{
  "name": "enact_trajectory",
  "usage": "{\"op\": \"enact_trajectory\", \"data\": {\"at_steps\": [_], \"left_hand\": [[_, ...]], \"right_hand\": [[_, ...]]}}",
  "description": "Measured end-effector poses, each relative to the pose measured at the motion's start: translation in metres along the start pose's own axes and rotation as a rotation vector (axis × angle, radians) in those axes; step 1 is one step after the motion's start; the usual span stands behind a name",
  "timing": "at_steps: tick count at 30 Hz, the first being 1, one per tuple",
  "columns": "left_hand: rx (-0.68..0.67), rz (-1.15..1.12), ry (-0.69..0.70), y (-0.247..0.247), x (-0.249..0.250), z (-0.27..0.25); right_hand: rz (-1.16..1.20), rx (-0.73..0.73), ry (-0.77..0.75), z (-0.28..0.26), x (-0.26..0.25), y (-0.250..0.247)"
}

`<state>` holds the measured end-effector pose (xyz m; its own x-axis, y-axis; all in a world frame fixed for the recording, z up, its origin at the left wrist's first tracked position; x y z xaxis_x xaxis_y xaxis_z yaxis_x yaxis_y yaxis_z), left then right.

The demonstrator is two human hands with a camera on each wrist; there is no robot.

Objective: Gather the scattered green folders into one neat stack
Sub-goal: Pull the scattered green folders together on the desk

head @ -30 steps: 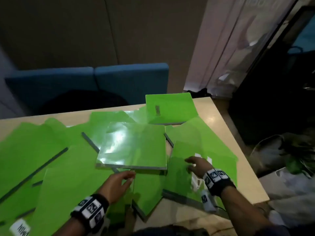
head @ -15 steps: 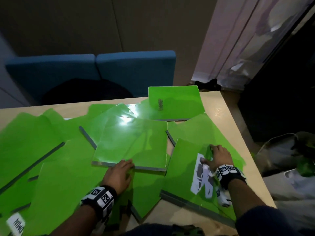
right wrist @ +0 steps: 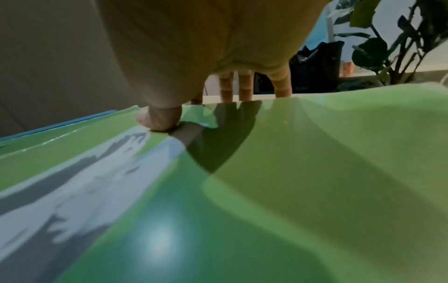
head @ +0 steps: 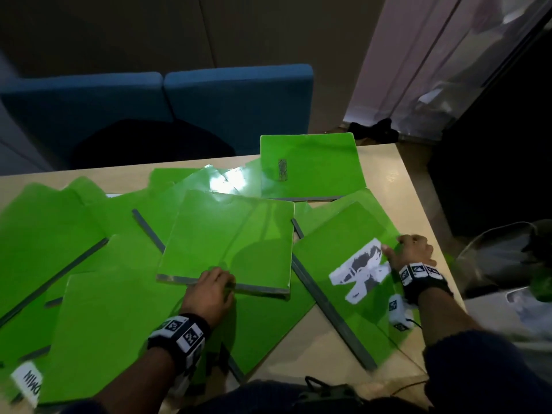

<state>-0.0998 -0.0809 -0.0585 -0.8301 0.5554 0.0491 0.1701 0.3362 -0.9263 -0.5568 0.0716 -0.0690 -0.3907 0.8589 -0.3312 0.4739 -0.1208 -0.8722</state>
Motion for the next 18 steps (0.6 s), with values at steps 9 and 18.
{"op": "enact_trajectory", "data": {"at_steps": [9,18], "left_hand": [[-0.032,0.060,-0.032,-0.002,0.002,0.008],[-0.055,-0.007,-0.001,-0.012,-0.003,0.003]], "right_hand": [[0.303,-0.001,0.115,-0.020,0.021,0.008],[0.811,0.058,-0.121,-0.064,-0.013,-0.079]]}}
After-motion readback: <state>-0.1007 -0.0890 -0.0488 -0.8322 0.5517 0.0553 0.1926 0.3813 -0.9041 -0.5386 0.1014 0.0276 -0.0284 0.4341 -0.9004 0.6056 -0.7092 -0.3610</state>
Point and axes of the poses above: each hand's wrist, its own z-axis towards the middle knuckle, its own y-axis out of the palm, x = y × z, the point moved 8 cm from there along z, towards the middle knuckle, and after that the axes turned 12 degrees about z, right-handed, at the moved point
